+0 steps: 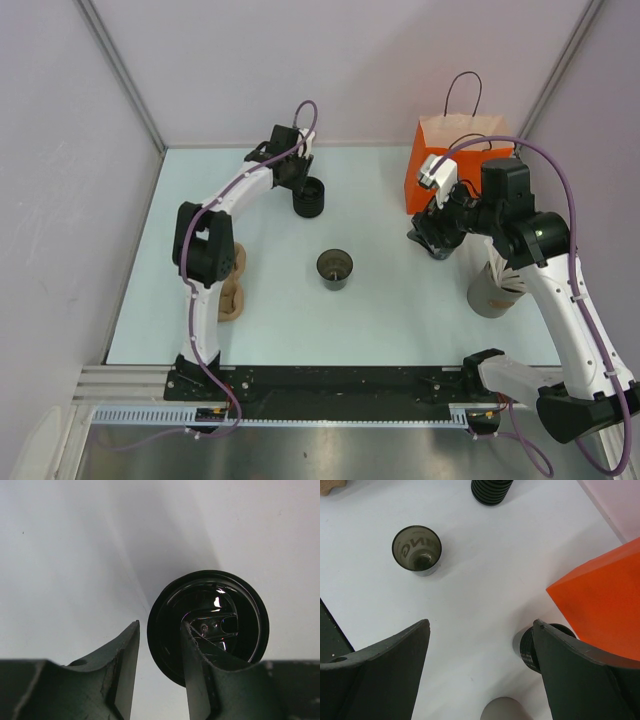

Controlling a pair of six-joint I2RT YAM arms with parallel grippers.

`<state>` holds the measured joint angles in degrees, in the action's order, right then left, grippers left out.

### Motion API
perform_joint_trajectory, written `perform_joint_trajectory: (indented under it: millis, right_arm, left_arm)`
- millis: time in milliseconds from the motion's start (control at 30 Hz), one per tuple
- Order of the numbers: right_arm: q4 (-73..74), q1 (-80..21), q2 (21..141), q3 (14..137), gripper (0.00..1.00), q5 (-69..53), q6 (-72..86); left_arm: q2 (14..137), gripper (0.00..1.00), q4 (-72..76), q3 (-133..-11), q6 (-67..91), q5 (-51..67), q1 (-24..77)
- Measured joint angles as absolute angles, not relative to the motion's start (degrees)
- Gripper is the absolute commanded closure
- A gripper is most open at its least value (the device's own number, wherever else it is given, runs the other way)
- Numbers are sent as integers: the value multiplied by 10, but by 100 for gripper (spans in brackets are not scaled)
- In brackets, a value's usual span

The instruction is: Pack the takeout coffee

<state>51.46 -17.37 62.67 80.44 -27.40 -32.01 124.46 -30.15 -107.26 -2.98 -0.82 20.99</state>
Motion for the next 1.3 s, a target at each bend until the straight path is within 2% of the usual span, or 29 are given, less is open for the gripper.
perform_joint_trajectory:
  millis: [167,667,833,1300]
  right_arm:
    - [514,-173,627,803,12,-275,-320]
    - [513,-170,625,799,12,-278,-320]
    - [513,-170,624,799,12,-279,-320]
    - [510,-170,623,799,12,-279,-319]
  left_arm:
    - [1245,60,-302,-1073,-30,-14,210]
    - [1245,78,-302,-1073,-30,-25,210]
    - [1245,86,-302,-1074,-30,-26,210]
    - [1245,92,-310,-1090,-30,-27,210]
